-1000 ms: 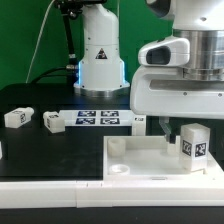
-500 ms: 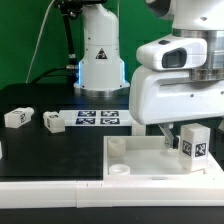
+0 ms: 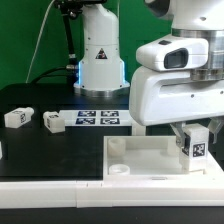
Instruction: Assemble one leg
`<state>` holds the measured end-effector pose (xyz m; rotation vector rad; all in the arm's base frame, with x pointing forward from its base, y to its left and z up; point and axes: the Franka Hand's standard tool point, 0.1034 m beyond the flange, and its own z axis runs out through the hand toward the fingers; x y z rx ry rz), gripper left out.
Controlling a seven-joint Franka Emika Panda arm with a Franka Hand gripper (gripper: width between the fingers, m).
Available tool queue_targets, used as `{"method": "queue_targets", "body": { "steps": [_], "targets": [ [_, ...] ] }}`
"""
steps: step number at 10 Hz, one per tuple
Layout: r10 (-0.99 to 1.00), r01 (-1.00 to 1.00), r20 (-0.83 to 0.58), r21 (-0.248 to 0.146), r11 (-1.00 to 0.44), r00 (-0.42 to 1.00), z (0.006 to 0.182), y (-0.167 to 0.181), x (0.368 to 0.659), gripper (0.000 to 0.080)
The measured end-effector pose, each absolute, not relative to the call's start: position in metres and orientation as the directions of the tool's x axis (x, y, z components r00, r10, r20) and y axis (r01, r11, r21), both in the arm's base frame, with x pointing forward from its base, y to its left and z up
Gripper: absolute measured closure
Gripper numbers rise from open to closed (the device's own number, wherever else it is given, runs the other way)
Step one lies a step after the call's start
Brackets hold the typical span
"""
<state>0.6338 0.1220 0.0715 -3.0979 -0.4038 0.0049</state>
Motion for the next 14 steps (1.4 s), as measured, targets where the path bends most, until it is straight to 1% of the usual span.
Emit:
{"method": "queue_targets", "body": {
  "steps": [1,2,3,5,7,8,10,12,14],
  "targets": [
    [0.257,0.257,-0.001,-0.018,-0.966,0.966,0.0715,0.1219,0.6338,0.0511],
    [0.175,0.175,-0.002,-0.025,-0.984,0.985,0.0715,0.1221,0.6338,0.0511],
    [-0.022,-0.022,-0.008,-0.031,-0.999,1.000,0.0715,0.1211,0.6339,0.0511],
    [-0.269,-0.269,-0.018,-0.033,-0.962,0.963,0.0712,0.1202,0.6339,0.0511],
    [-0.489,-0.490,-0.025,-0.027,-0.871,0.872,0.0708,0.1198,0.6337,0.0509],
    [-0.550,-0.551,-0.027,-0.026,-0.834,0.835,0.0706,0.1195,0.6336,0.0509],
    [-0.724,-0.725,-0.035,-0.021,-0.689,0.689,0.0705,0.1191,0.6336,0.0509],
    [-0.844,-0.845,-0.043,-0.016,-0.535,0.535,0.0705,0.1183,0.6338,0.0509],
    [-0.917,-0.918,-0.051,-0.011,-0.396,0.396,0.0705,0.1182,0.6339,0.0509]
  ]
}}
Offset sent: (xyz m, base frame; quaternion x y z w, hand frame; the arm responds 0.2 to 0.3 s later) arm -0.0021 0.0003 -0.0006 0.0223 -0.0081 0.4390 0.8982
